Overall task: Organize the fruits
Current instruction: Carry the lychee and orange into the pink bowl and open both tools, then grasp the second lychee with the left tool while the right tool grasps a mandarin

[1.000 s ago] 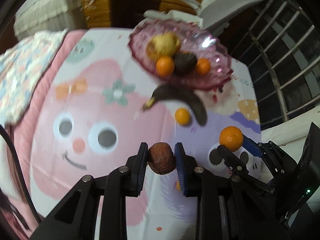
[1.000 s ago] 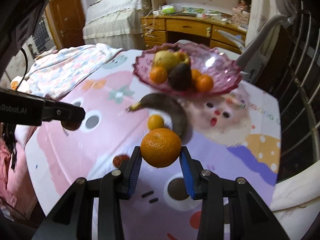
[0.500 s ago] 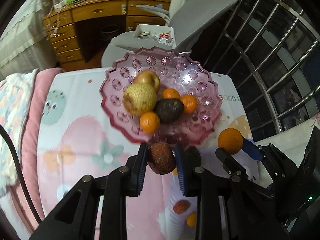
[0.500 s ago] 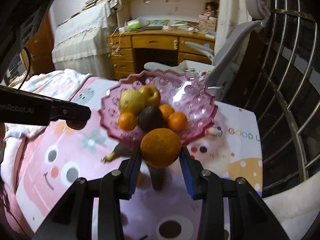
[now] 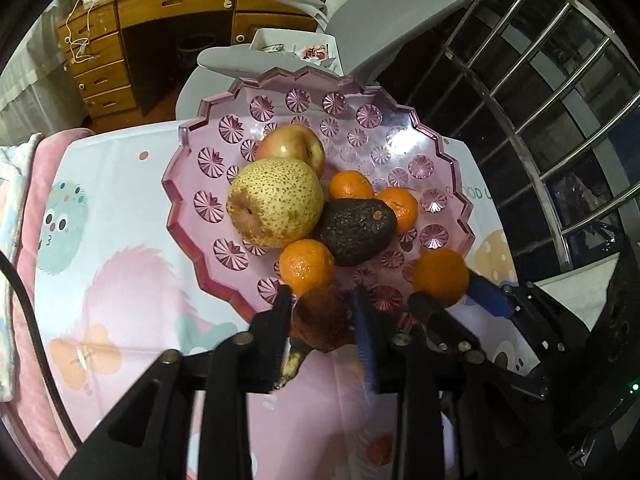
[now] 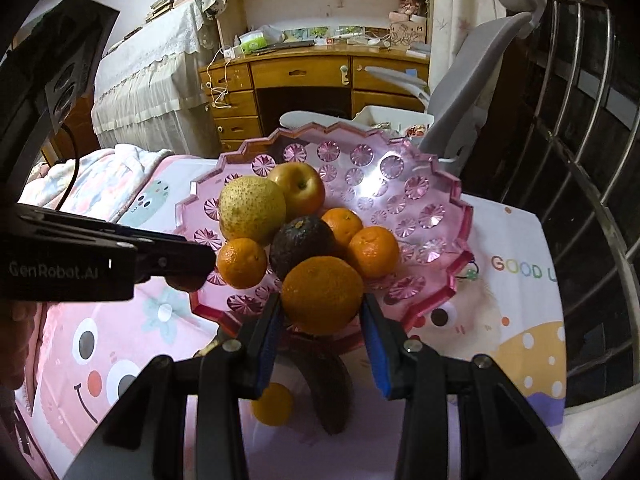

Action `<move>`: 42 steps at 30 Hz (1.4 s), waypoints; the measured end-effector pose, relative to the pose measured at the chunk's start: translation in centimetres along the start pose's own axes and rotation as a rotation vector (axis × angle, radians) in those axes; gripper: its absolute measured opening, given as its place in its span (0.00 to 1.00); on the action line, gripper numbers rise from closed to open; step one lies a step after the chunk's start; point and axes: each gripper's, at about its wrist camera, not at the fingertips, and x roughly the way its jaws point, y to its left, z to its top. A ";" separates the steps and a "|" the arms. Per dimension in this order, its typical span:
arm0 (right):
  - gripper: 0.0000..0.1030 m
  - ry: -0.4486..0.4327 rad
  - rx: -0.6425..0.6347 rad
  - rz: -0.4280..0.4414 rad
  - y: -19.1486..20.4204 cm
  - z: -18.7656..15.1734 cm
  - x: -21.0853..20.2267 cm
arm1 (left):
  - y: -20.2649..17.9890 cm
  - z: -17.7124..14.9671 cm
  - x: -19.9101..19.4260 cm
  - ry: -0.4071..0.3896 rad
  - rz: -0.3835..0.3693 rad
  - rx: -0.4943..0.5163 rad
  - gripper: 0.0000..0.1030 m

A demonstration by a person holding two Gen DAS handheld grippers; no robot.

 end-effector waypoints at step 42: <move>0.58 -0.028 0.112 0.034 3.5 -15.8 -8.2 | -5.8 -12.6 1.2 0.229 0.004 0.073 0.62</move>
